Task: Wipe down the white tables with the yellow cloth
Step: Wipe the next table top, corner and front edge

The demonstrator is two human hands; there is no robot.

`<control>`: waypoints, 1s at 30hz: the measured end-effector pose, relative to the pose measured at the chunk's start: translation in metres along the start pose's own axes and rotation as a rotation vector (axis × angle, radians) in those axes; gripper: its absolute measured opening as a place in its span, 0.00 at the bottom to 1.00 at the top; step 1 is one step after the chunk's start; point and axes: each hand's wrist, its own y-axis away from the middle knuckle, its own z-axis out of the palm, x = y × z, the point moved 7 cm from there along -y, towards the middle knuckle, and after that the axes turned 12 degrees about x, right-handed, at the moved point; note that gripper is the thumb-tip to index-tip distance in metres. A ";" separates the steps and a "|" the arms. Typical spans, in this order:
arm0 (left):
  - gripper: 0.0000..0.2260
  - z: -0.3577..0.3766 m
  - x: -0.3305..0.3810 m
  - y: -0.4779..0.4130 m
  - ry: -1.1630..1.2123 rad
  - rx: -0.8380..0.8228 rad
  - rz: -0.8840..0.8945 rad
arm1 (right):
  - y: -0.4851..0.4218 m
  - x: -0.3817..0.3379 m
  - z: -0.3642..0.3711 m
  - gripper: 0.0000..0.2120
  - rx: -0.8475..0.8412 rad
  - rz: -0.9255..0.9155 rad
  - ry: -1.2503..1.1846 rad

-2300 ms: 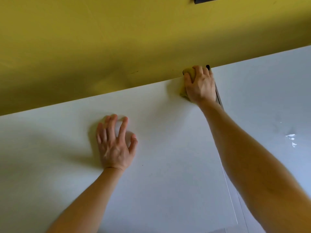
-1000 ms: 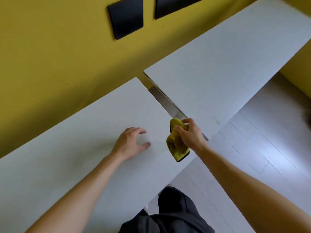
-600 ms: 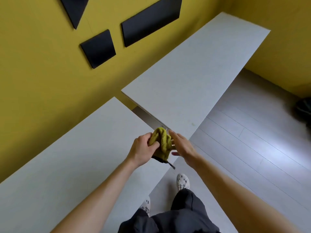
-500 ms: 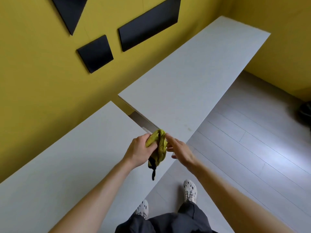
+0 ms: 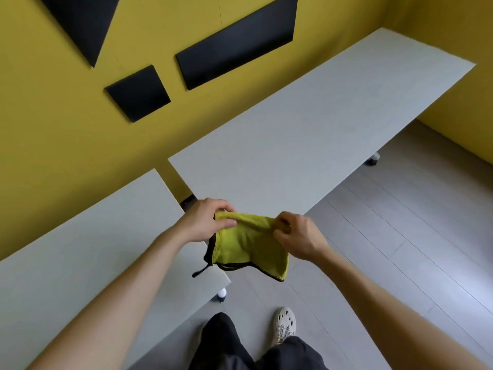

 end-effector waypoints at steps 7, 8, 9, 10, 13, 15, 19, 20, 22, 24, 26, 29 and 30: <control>0.22 -0.001 -0.043 -0.074 -0.294 0.075 -0.285 | -0.125 0.047 -0.008 0.23 0.111 0.079 0.166; 0.24 0.005 -0.054 -0.075 -0.353 0.036 -0.297 | -0.127 0.053 0.000 0.23 0.102 0.070 0.190; 0.27 0.011 -0.064 -0.076 -0.403 0.006 -0.296 | -0.127 0.056 0.011 0.23 0.095 0.033 0.202; 0.31 0.018 -0.074 -0.078 -0.439 -0.019 -0.290 | -0.125 0.058 0.023 0.23 0.091 -0.023 0.214; 0.46 0.037 -0.092 -0.087 -0.509 -0.092 -0.259 | -0.119 0.059 0.059 0.25 0.112 -0.179 0.247; 0.57 0.043 -0.104 -0.098 -0.579 -0.112 -0.247 | -0.124 0.053 0.079 0.30 0.148 -0.266 0.288; 0.71 0.039 -0.130 -0.135 -0.643 -0.054 -0.292 | -0.145 0.038 0.113 0.45 0.099 -0.421 0.415; 0.73 0.038 -0.137 -0.143 -0.647 -0.044 -0.323 | -0.148 0.038 0.125 0.46 0.053 -0.464 0.446; 0.75 0.043 -0.149 -0.152 -0.653 -0.060 -0.378 | -0.145 0.039 0.147 0.42 -0.003 -0.569 0.506; 0.76 0.052 -0.155 -0.154 -0.661 -0.089 -0.398 | -0.137 0.043 0.160 0.37 0.025 -0.620 0.550; 0.76 0.056 -0.156 -0.154 -0.660 -0.083 -0.395 | -0.136 0.045 0.160 0.36 0.072 -0.617 0.530; 0.75 0.051 -0.153 -0.149 -0.662 -0.067 -0.377 | -0.139 0.048 0.148 0.40 0.082 -0.575 0.476; 0.75 0.050 -0.152 -0.148 -0.655 -0.064 -0.378 | -0.141 0.051 0.144 0.42 0.079 -0.556 0.476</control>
